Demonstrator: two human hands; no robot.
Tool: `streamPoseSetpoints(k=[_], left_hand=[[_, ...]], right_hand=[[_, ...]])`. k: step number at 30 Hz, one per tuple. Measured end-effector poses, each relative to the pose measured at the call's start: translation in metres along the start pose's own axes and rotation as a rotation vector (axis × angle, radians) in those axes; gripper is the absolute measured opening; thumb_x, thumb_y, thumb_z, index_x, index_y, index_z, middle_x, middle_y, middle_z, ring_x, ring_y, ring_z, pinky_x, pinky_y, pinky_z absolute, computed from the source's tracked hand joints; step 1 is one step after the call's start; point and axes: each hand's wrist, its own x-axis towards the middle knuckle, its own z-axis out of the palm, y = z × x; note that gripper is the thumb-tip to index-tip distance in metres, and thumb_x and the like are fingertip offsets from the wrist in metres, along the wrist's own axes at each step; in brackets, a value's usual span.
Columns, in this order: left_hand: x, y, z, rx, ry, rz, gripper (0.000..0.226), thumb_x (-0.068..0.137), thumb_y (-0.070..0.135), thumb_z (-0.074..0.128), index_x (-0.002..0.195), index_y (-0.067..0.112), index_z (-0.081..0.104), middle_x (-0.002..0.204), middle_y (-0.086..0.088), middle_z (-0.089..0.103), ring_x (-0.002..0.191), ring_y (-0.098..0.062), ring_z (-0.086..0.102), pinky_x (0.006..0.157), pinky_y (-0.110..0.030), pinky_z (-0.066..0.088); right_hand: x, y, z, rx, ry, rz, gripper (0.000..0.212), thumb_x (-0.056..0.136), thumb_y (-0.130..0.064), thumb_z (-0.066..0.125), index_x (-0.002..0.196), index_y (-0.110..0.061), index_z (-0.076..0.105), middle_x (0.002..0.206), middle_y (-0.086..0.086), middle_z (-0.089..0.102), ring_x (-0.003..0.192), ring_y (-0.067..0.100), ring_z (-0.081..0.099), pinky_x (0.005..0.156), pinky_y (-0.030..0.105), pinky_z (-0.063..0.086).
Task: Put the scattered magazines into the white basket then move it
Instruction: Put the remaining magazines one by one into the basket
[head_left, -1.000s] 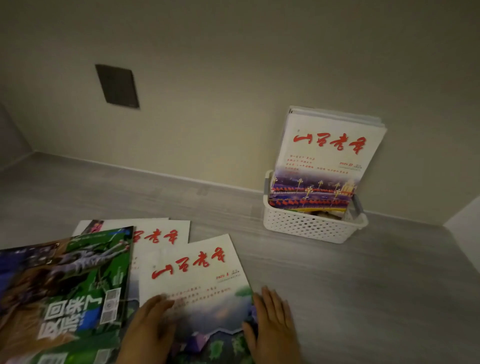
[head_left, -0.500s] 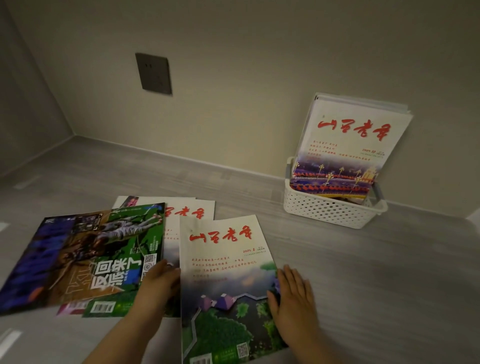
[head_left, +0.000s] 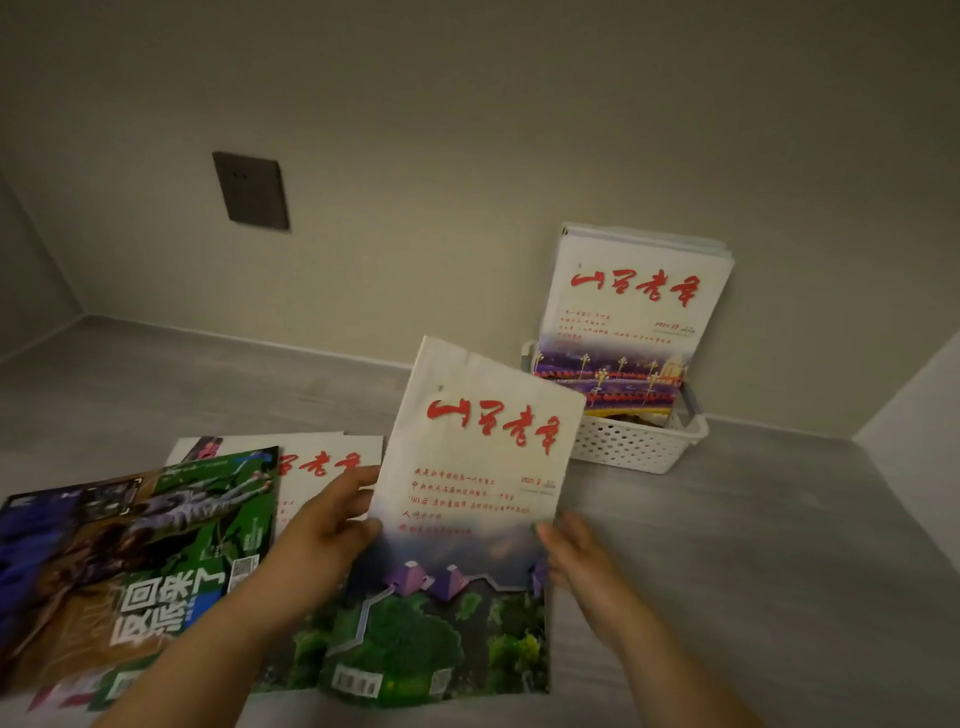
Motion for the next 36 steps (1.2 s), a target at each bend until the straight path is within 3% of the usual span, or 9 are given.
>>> streamPoseSetpoints(k=[5, 8, 12, 16, 21, 25, 30, 33, 36], left_hand=[[0.037, 0.053, 0.012, -0.031, 0.002, 0.17, 0.04, 0.089, -0.001, 0.04, 0.084, 0.038, 0.051, 0.088, 0.023, 0.056, 0.083, -0.001, 0.057, 0.058, -0.01, 0.046], [0.071, 0.081, 0.029, -0.008, 0.06, 0.235, 0.031, 0.089, 0.001, 0.04, 0.094, 0.031, 0.047, 0.095, 0.011, 0.056, 0.095, -0.017, 0.05, 0.062, -0.018, 0.045], [0.123, 0.115, 0.052, 0.046, 0.219, 0.295, 0.023, 0.088, 0.004, 0.046, 0.096, 0.025, 0.041, 0.1, 0.006, 0.05, 0.093, -0.013, 0.047, 0.053, -0.007, 0.039], [0.169, 0.133, 0.074, 0.041, 0.276, 0.313, 0.014, 0.086, 0.007, 0.051, 0.092, 0.019, 0.046, 0.112, -0.007, 0.062, 0.094, -0.016, 0.054, 0.06, -0.01, 0.04], [0.213, 0.121, 0.104, 0.164, 0.287, 0.304, 0.02, 0.085, 0.007, 0.053, 0.104, 0.002, 0.055, 0.118, -0.016, 0.063, 0.104, -0.03, 0.06, 0.072, -0.024, 0.043], [0.237, 0.102, 0.122, 0.233, 0.247, 0.254, 0.018, 0.085, 0.005, 0.051, 0.101, 0.001, 0.055, 0.116, -0.017, 0.063, 0.105, -0.033, 0.059, 0.071, -0.025, 0.044], [0.254, 0.082, 0.135, 0.355, 0.23, 0.213, 0.017, 0.085, 0.007, 0.05, 0.099, 0.002, 0.058, 0.111, -0.017, 0.065, 0.098, -0.03, 0.06, 0.069, -0.022, 0.04], [0.261, 0.073, 0.141, 0.412, 0.2, 0.186, 0.02, 0.086, 0.009, 0.05, 0.103, 0.004, 0.059, 0.114, -0.015, 0.064, 0.101, -0.03, 0.06, 0.072, -0.023, 0.041], [0.264, 0.069, 0.148, 0.426, 0.188, 0.185, 0.021, 0.087, 0.011, 0.05, 0.105, 0.005, 0.059, 0.117, -0.015, 0.063, 0.104, -0.031, 0.06, 0.079, -0.029, 0.047]], right_hand=[[0.012, -0.039, -0.05, 0.11, -0.024, -0.141, 0.025, 0.086, -0.004, 0.05, 0.109, -0.013, 0.056, 0.075, 0.011, 0.067, 0.052, 0.017, 0.06, 0.046, 0.023, 0.052], [0.018, -0.075, -0.083, 0.102, 0.152, -0.265, 0.029, 0.084, 0.001, 0.052, 0.112, -0.002, 0.056, 0.076, 0.011, 0.066, 0.045, 0.008, 0.062, 0.045, 0.02, 0.052], [0.027, -0.127, -0.113, 0.056, 0.374, -0.443, 0.022, 0.082, -0.002, 0.056, 0.103, -0.004, 0.061, 0.041, -0.004, 0.063, 0.037, 0.003, 0.057, 0.041, 0.012, 0.047], [0.039, -0.163, -0.13, 0.057, 0.569, -0.632, 0.028, 0.081, 0.0, 0.057, 0.102, -0.018, 0.058, 0.067, 0.004, 0.061, 0.052, 0.002, 0.055, 0.045, 0.004, 0.044], [0.078, -0.16, -0.147, 0.043, 0.599, -0.56, 0.026, 0.083, 0.0, 0.053, 0.104, -0.013, 0.06, 0.036, -0.011, 0.056, 0.034, -0.001, 0.045, 0.042, 0.009, 0.041], [0.106, -0.141, -0.154, 0.06, 0.605, -0.468, 0.027, 0.083, 0.0, 0.053, 0.109, -0.003, 0.061, 0.065, 0.011, 0.069, 0.046, 0.007, 0.049, 0.045, 0.014, 0.042], [0.137, -0.113, -0.163, 0.052, 0.593, -0.351, 0.021, 0.083, 0.001, 0.054, 0.102, 0.006, 0.061, 0.029, -0.002, 0.048, 0.025, 0.003, 0.038, 0.032, 0.011, 0.035], [0.145, -0.102, -0.164, 0.018, 0.595, -0.349, 0.022, 0.082, 0.003, 0.055, 0.103, 0.007, 0.06, 0.049, 0.01, 0.065, 0.04, 0.01, 0.05, 0.033, 0.009, 0.038], [0.151, -0.093, -0.165, 0.017, 0.686, -0.374, 0.023, 0.082, 0.004, 0.055, 0.104, 0.007, 0.06, 0.095, 0.035, 0.063, 0.077, 0.045, 0.061, 0.035, 0.004, 0.036]])
